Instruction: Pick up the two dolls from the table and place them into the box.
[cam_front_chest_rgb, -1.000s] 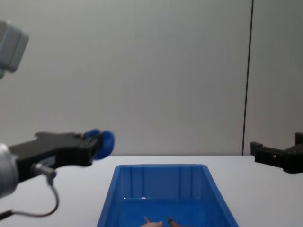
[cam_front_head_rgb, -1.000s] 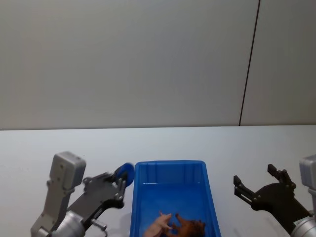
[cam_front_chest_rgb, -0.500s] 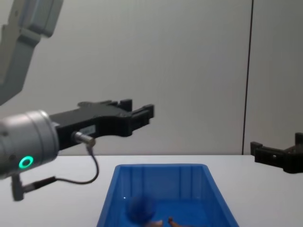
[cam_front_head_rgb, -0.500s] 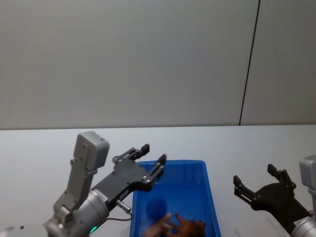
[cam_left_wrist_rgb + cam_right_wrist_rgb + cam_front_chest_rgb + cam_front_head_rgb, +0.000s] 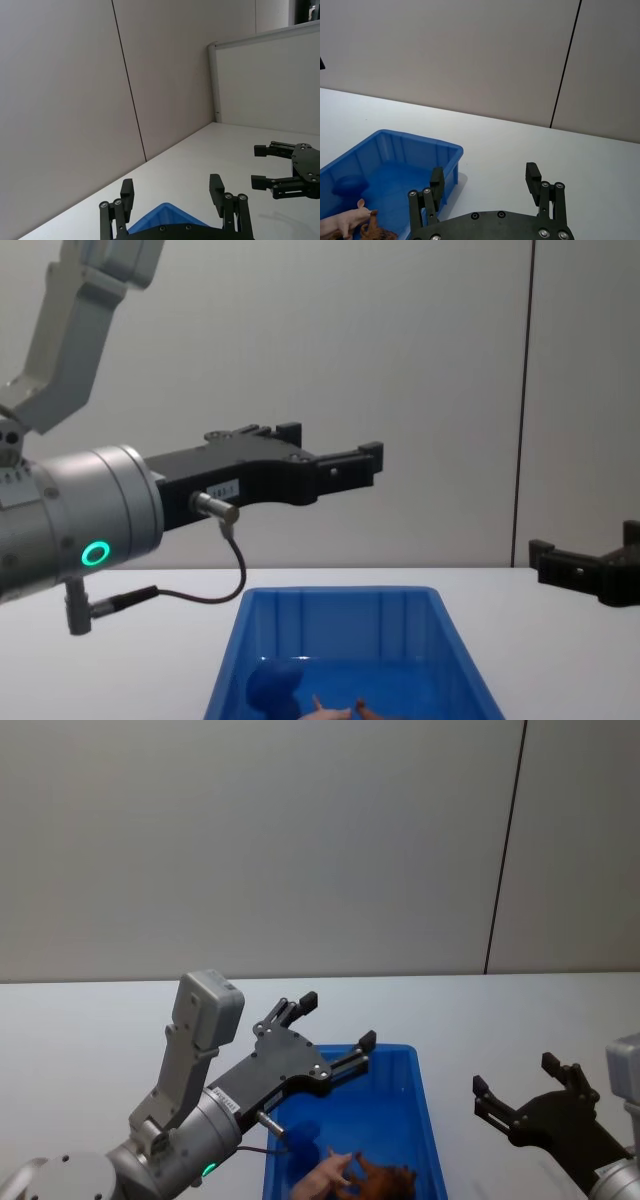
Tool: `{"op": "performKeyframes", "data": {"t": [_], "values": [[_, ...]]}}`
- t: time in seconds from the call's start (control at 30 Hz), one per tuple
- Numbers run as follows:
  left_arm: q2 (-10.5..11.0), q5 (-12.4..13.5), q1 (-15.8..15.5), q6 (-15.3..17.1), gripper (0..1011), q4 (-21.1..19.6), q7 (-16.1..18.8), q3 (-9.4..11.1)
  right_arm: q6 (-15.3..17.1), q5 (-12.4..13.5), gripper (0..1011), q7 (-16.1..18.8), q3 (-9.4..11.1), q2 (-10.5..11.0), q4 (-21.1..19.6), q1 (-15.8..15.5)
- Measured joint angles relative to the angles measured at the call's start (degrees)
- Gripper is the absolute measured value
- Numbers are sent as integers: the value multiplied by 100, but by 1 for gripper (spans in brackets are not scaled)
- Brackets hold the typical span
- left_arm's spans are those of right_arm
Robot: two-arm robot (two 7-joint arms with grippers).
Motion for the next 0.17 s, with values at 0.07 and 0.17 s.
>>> {"op": "performKeyframes", "data": {"t": [0.07,0.17], "values": [[-16,5,-21,2,992,8,-26,4,0,0,1001,0,0,0,0,0],[-32,15,-41,4,1002,19,-52,9,0,0,1001,0,0,0,0,0]]}}
